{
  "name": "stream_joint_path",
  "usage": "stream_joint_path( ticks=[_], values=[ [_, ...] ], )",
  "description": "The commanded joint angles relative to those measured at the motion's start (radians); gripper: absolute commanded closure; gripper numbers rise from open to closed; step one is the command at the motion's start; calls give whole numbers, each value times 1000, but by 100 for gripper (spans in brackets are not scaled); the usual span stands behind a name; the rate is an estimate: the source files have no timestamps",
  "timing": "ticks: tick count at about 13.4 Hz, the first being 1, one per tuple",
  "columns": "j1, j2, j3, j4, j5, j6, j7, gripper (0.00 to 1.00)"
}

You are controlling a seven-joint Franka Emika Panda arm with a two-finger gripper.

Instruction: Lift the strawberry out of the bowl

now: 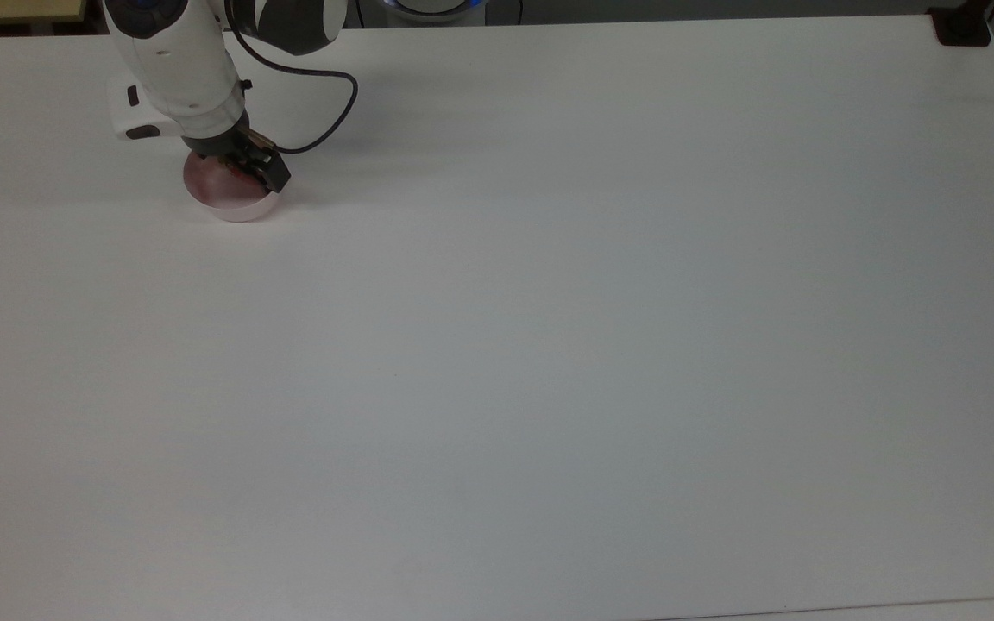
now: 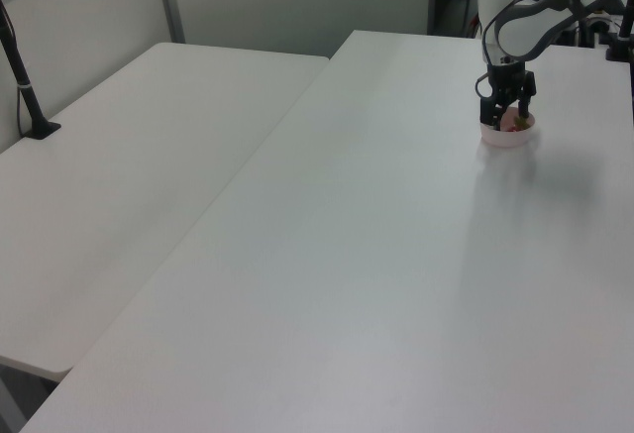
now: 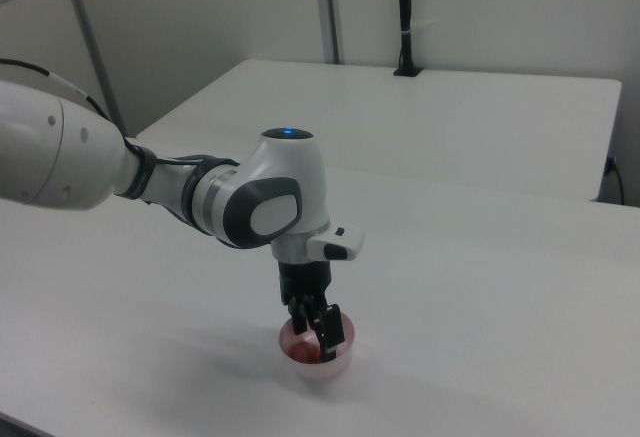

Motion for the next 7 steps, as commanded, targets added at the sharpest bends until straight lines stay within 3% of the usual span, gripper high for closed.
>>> stream_joint_path(
  ticks=[1, 4, 5, 7],
  values=[
    [13, -29, 5, -19, -13, -24, 139, 0],
    [17, -23, 23, -20, -13, -25, 193, 0],
    [17, -17, 31, -23, -13, -19, 197, 6],
    [16, -14, 34, -23, -13, -9, 193, 29]
  ],
)
